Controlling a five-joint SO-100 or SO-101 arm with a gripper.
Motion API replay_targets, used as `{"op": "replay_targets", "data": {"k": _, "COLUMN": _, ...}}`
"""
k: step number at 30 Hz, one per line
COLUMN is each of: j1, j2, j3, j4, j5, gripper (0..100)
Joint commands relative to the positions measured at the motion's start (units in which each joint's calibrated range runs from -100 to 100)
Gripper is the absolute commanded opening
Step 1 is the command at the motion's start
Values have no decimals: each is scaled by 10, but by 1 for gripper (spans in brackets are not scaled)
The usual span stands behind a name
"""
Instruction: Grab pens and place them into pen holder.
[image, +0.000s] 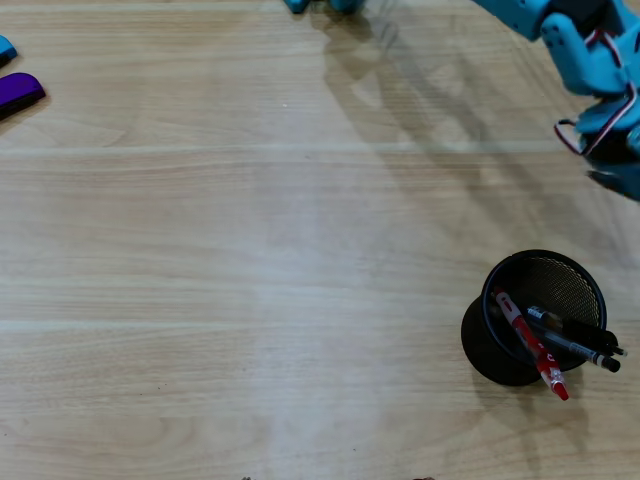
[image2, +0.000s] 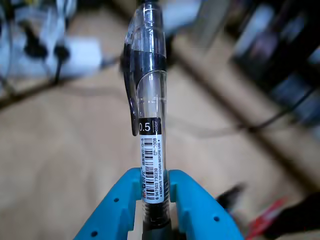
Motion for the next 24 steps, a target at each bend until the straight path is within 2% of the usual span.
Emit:
{"op": "replay_targets", "data": {"k": 1, "j1": 67, "j2": -101, "j3": -58, "j4": -93, "j5": 32, "gripper": 2}}
{"op": "replay_targets", "data": {"k": 6, "j1": 110, "j2": -185, "j3": 193, "j4": -141, "j5": -79, "gripper": 2}}
{"op": "replay_targets", "data": {"k": 8, "j1": 118, "j2": -231, "j3": 339, "j4": -218, "j5": -98, "gripper": 2}}
{"op": "replay_targets", "data": {"k": 12, "j1": 139, "j2": -268, "j3": 545, "j4": -444, "j5": -107, "gripper": 2}}
{"op": "replay_targets", "data": {"k": 15, "j1": 151, "j2": -251, "j3": 583, "j4": -522, "j5": -121, "gripper": 2}}
{"op": "replay_targets", "data": {"k": 20, "j1": 149, "j2": -197, "j3": 530, "j4": -528, "j5": -123, "gripper": 2}}
{"op": "replay_targets", "data": {"k": 24, "j1": 148, "j2": -118, "j3": 429, "j4": -528, "j5": -124, "gripper": 2}}
